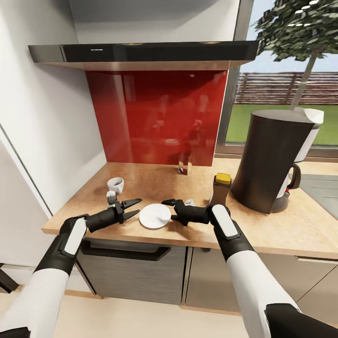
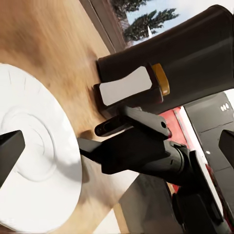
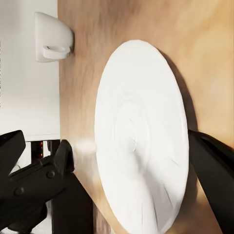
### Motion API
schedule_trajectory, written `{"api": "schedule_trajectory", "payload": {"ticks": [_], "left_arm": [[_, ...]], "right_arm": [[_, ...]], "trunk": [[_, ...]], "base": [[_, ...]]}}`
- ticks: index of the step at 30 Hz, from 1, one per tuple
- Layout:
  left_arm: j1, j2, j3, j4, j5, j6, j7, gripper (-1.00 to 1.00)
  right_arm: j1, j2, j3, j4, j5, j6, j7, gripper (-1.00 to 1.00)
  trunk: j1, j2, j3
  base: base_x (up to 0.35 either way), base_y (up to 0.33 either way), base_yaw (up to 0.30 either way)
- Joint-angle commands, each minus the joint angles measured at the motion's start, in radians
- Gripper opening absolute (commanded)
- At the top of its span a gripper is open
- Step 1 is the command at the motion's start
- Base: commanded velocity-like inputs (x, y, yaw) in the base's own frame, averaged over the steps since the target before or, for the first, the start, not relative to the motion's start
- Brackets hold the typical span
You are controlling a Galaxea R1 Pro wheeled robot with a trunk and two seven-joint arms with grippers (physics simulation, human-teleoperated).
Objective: Set up a coffee station on the kitchen countertop: keep the coffee maker on the countertop, move the bottle of coffee from the kitchen shelf to the counter next to the coffee maker, place a paper coffee filter on top of the coffee maker, put the saucer next to the coffee maker with the coffee cup on the saucer, and place the electric kettle next to the coffee maker.
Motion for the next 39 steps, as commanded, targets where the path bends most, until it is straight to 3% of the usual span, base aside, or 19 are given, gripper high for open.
{"api": "schedule_trajectory", "payload": {"ticks": [1, 6, 14, 21, 24, 29, 39], "left_arm": [[-0.001, 0.007, 0.001, -0.005, -0.004, 0.003, -0.005, 1.0], [-0.001, 0.05, 0.001, -0.02, -0.004, 0.005, -0.005, 1.0], [-0.001, 0.06, -0.001, -0.015, -0.004, 0.005, -0.004, 1.0], [-0.001, 0.052, -0.006, 0.028, -0.005, 0.004, -0.001, 1.0], [-0.001, 0.05, -0.006, 0.03, -0.005, 0.004, 0.036, 1.0], [-0.001, 0.021, -0.007, 0.031, -0.004, 0.004, 0.099, 1.0], [-0.001, 0.014, -0.007, 0.031, -0.004, 0.004, 0.11, 1.0]], "right_arm": [[0.0, 0.001, -0.003, 0.0, 0.003, 0.006, -0.012, 1.0], [0.0, 0.001, -0.004, 0.0, 0.003, 0.006, -0.012, 1.0], [0.0, 0.001, -0.005, 0.0, 0.003, 0.006, -0.012, 1.0], [0.0, 0.001, -0.005, 0.0, 0.003, 0.006, -0.012, 1.0], [0.0, 0.001, -0.005, 0.001, 0.003, 0.006, -0.012, 1.0], [0.0, 0.001, -0.006, 0.002, 0.003, 0.006, -0.012, 1.0], [0.0, 0.001, -0.005, 0.006, 0.003, 0.006, -0.012, 1.0]], "trunk": [[0.0, -0.001, -0.001], [0.0, -0.001, -0.001], [0.0, -0.001, -0.001], [0.0, -0.001, -0.001], [0.0, -0.001, -0.001], [0.0, -0.001, -0.001], [0.0, -0.001, -0.001]], "base": [[0.0, 0.0, 0.0], [0.0, 0.0, 0.0], [0.0, 0.0, 0.0], [0.0, 0.0, 0.0], [0.0, 0.0, 0.0], [0.0, 0.0, 0.0], [0.0, 0.0, 0.0]]}}
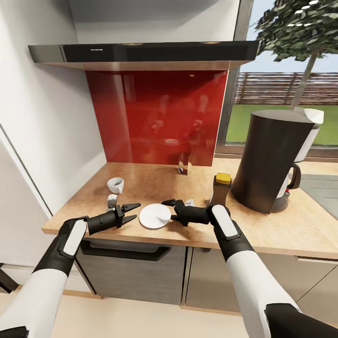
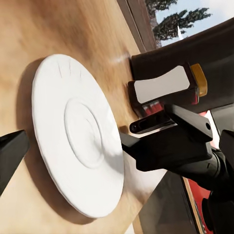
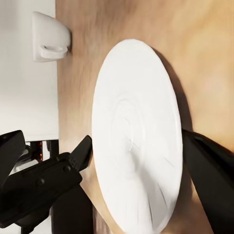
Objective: Set up a coffee station on the kitchen countertop: keep the coffee maker on the countertop, move the bottle of coffee from the kitchen shelf to the counter next to the coffee maker, place a paper coffee filter on top of the coffee maker, put the saucer next to the coffee maker with the coffee cup on the saucer, and place the electric kettle next to the coffee maker.
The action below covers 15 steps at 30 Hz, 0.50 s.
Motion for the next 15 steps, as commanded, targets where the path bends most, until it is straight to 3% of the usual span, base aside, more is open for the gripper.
{"api": "schedule_trajectory", "payload": {"ticks": [1, 11, 15], "left_arm": [[-0.001, 0.0, 0.001, 0.001, -0.012, 0.003, -0.004, 1.0], [-0.001, 0.0, 0.001, 0.001, -0.012, 0.003, -0.002, 1.0], [-0.001, 0.0, 0.001, -0.001, -0.012, 0.003, 0.03, 1.0]], "right_arm": [[0.0, 0.001, -0.003, 0.0, -0.001, 0.006, -0.012, 1.0], [0.0, 0.001, -0.003, 0.001, -0.001, 0.006, -0.012, 1.0], [0.0, 0.001, -0.003, 0.001, -0.001, 0.006, -0.012, 1.0]], "trunk": [[0.0, -0.001, -0.001], [0.0, -0.001, -0.001], [0.0, -0.001, -0.001]], "base": [[0.0, 0.0, 0.0], [0.0, 0.0, 0.0], [0.0, 0.0, 0.0]]}}
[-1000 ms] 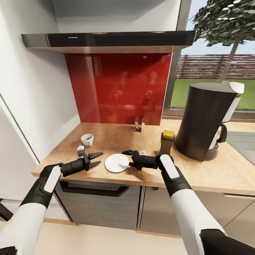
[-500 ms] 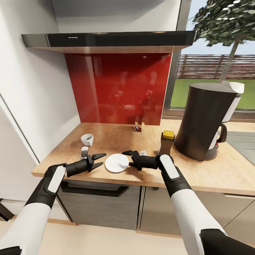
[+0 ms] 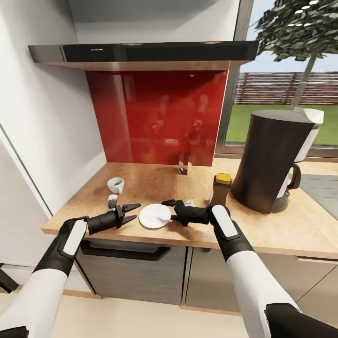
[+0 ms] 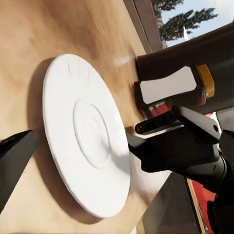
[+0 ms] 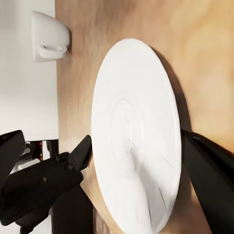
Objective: Set up a coffee station on the kitchen countertop: keep the coffee maker on the countertop, move the bottle of coffee from the kitchen shelf to the counter next to the coffee maker, place a paper coffee filter on top of the coffee maker, put the saucer next to the coffee maker with the coffee cup on the saucer, and place the electric kettle next to the coffee maker.
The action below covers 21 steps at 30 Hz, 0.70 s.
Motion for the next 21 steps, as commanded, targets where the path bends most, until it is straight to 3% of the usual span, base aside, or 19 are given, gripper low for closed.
{"api": "schedule_trajectory", "payload": {"ticks": [1, 12, 21], "left_arm": [[-0.001, 0.0, 0.001, 0.0, -0.021, -0.001, 0.001, 1.0], [-0.001, -0.002, 0.001, 0.001, -0.021, -0.001, 0.018, 1.0], [-0.001, -0.026, 0.001, 0.0, -0.021, -0.001, 0.019, 1.0]], "right_arm": [[0.0, 0.001, -0.003, 0.0, -0.001, 0.006, -0.012, 1.0], [0.0, 0.001, -0.001, 0.022, -0.002, 0.006, -0.01, 1.0], [0.0, 0.001, 0.0, 0.03, -0.004, 0.006, -0.006, 1.0]], "trunk": [[0.0, -0.001, -0.001], [0.0, -0.001, -0.001], [0.0, -0.001, -0.001]], "base": [[0.0, 0.0, 0.0], [0.0, 0.0, 0.0], [0.0, 0.0, 0.0]]}}
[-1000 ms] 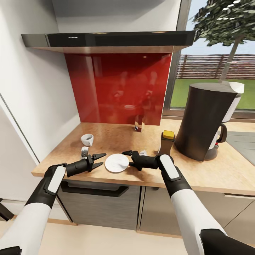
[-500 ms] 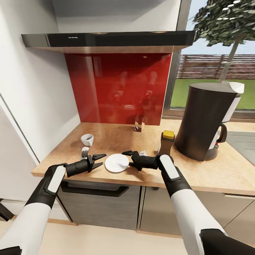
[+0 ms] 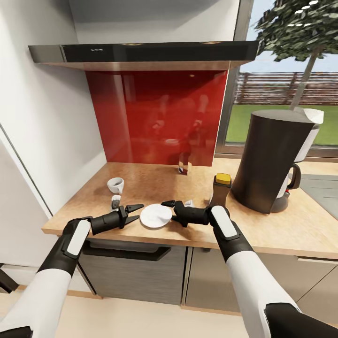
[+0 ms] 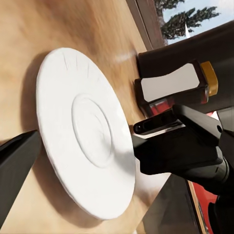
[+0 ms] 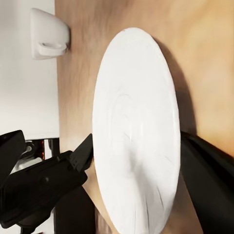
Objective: Set up a coffee station on the kitchen countertop: keep the coffee maker on the countertop, move the bottle of coffee from the kitchen shelf to the counter next to the coffee maker, place a paper coffee filter on top of the coffee maker, put the saucer next to the coffee maker with the coffee cup on the saucer, and place the electric kettle next to the coffee maker.
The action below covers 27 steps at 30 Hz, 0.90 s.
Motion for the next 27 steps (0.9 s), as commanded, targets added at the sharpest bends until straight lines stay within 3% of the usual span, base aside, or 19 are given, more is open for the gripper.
{"api": "schedule_trajectory", "payload": {"ticks": [1, 27], "left_arm": [[-0.001, -0.001, 0.001, 0.0, -0.014, 0.002, -0.004, 1.0], [-0.001, -0.024, 0.001, -0.003, -0.014, 0.002, -0.005, 1.0]], "right_arm": [[0.0, 0.001, -0.003, 0.017, -0.001, 0.007, -0.016, 1.0], [-0.002, 0.001, 0.01, 0.017, -0.004, 0.003, 0.017, 1.0]], "trunk": [[0.0, 0.0, -0.001], [0.0, 0.0, -0.001]], "base": [[0.0, 0.0, 0.0], [0.0, 0.0, 0.0]]}}
